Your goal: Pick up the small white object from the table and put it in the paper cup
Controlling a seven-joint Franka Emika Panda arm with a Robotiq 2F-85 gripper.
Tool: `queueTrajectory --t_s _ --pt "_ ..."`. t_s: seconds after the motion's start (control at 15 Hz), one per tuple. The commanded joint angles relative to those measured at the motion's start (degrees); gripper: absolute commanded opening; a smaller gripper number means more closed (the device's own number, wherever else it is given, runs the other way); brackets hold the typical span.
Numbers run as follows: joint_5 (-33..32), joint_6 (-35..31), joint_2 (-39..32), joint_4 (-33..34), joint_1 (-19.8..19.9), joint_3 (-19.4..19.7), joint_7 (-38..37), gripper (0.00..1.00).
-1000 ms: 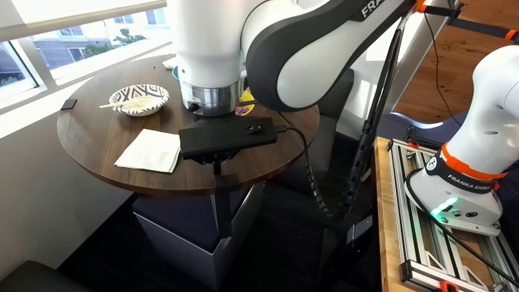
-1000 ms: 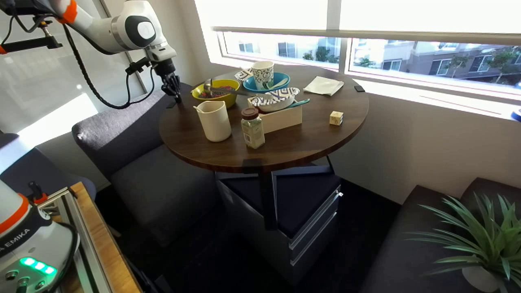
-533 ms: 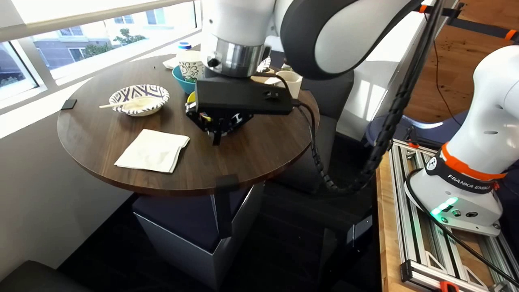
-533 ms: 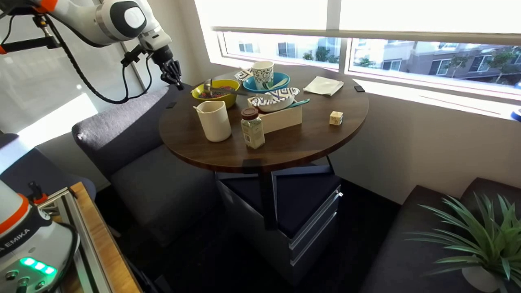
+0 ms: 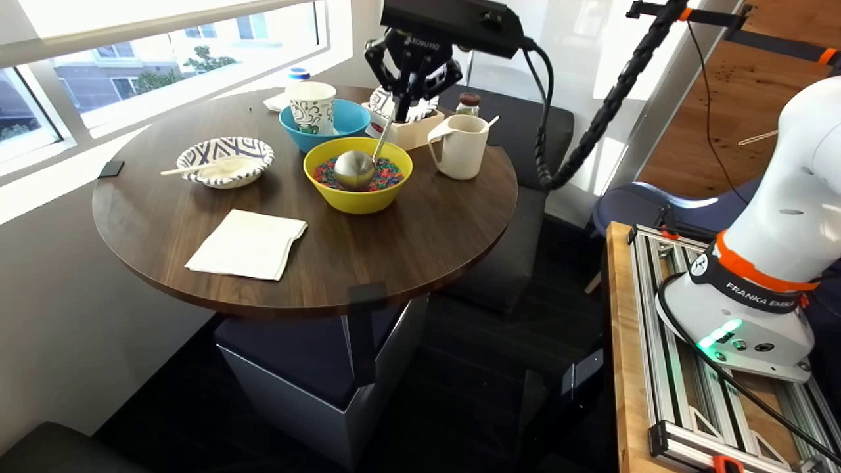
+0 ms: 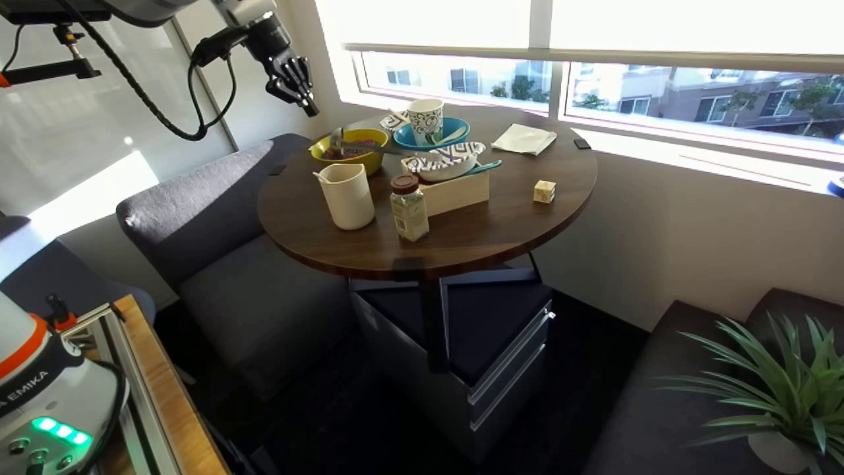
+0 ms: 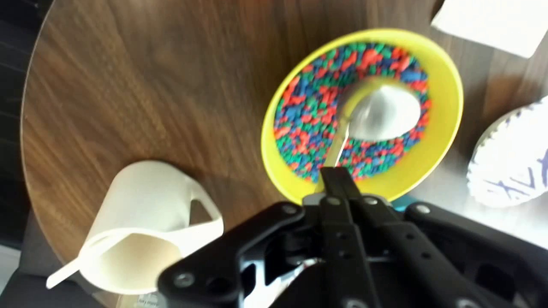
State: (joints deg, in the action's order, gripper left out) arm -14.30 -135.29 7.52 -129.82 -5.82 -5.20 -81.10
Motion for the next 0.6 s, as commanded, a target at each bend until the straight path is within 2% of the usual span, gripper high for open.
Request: queueTrajectory --t_s 0.0,0.4,0.53 --pt "-0.3 0.9 0.4 0.5 2.0 -0.8 0.3 0.01" --pt "-0.8 1.0 0.3 0.7 2.1 -1.1 -0.7 0.0" --pt "-7.5 2.3 0.7 3.3 3.2 -1.9 -3.3 0.0"
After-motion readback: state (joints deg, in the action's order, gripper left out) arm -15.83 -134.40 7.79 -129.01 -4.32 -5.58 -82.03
